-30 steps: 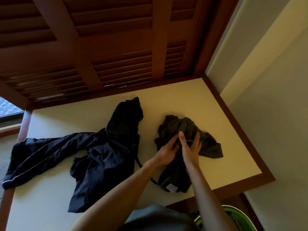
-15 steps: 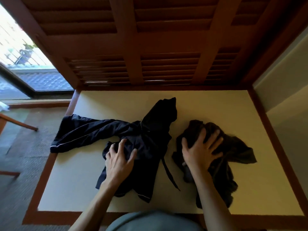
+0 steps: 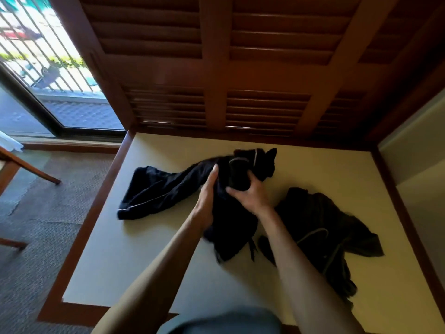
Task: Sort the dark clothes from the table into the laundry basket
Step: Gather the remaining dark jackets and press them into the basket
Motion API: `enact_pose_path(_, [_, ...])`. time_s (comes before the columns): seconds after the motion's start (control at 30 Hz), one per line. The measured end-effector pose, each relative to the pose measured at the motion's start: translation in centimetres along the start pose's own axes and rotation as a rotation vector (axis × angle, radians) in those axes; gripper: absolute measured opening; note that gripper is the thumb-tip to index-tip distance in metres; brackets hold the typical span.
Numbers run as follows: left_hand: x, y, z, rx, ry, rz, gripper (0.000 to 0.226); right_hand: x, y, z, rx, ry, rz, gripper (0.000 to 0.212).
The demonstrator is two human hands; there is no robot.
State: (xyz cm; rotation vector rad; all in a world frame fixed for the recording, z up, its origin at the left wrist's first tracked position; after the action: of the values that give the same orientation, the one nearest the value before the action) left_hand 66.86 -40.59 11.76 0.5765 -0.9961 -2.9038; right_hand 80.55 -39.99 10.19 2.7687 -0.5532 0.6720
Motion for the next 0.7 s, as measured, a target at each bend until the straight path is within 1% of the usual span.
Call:
enact_pose_path(0.07, [-3.3, 1.5, 2.0, -0.03, 0.091, -0.14, 0.056, 4.3, 0.2, -3.3, 0.18, 0.133, 0.175, 0.072])
enact_pose_path(0.17, [-7.0, 3.5, 3.4, -0.051, 0.162, -0.21, 0.055, 9.4, 1.4, -8.2, 0.398, 0.309, 0.354, 0.071])
enact_pose_path(0.23, [-8.2, 4.6, 3.0, -0.068, 0.203, -0.27, 0.054, 10.5, 2.2, -10.3, 0.475, 0.354, 0.437, 0.069])
enact_pose_path(0.3, [-8.1, 5.2, 2.1, -0.073, 0.222, -0.283, 0.054, 9.3, 2.5, -10.3, 0.504, 0.399, 0.449, 0.066])
enact_pose_path(0.37, [-6.5, 4.6, 1.0, -0.067, 0.197, -0.268, 0.055, 6.5, 2.5, -8.4, 0.494, 0.46, 0.373, 0.063])
enact_pose_path(0.4, [-5.1, 4.0, 0.5, -0.077, 0.159, -0.232, 0.053, 4.8, 2.5, -7.1, 0.484, 0.488, 0.32, 0.062])
enact_pose_path(0.43, [-3.6, 3.3, 0.3, -0.106, 0.08, -0.175, 0.051, 3.0, 2.5, -5.6, 0.484, 0.526, 0.266, 0.062])
enact_pose_path(0.47, [-1.6, 2.3, 0.0, -0.148, -0.055, -0.098, 0.048, 1.2, 2.7, -3.9, 0.486, 0.576, 0.21, 0.061])
enact_pose_path(0.53, [2.1, 0.2, -0.7, -0.195, -0.411, 0.009, 0.041, -2.4, 3.3, 0.3, 0.43, 0.682, 0.056, 0.062])
enact_pose_path(0.6, [4.8, -1.2, -1.2, -0.203, -0.818, 0.018, 0.044, -4.7, 4.4, 4.7, 0.309, 0.754, -0.103, 0.064])
enact_pose_path(0.63, [5.6, -1.4, -0.9, -0.225, -1.013, 0.019, 0.042, -5.2, 5.0, 6.4, 0.25, 0.764, -0.154, 0.063])
enact_pose_path(0.67, [5.9, -1.6, -0.4, -0.277, -1.175, 0.027, 0.038, -5.4, 5.3, 7.7, 0.215, 0.764, -0.179, 0.063])
enact_pose_path(0.7, [5.8, -1.6, 0.2, -0.346, -1.298, 0.047, 0.041, -5.3, 5.5, 8.3, 0.207, 0.768, -0.19, 0.062])
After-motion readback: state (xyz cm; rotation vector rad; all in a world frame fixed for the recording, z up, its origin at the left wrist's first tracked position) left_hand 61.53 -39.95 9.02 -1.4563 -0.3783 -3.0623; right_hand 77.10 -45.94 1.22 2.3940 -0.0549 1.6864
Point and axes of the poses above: each hand's wrist, its own y-axis away from the middle knuckle, its own x-axis out of the back of the hand, z = x × y, the point moved 5 cm from there along -y, towards the middle knuckle, and after that the axes turned 12 degrees about z, right-handed, at the moved point
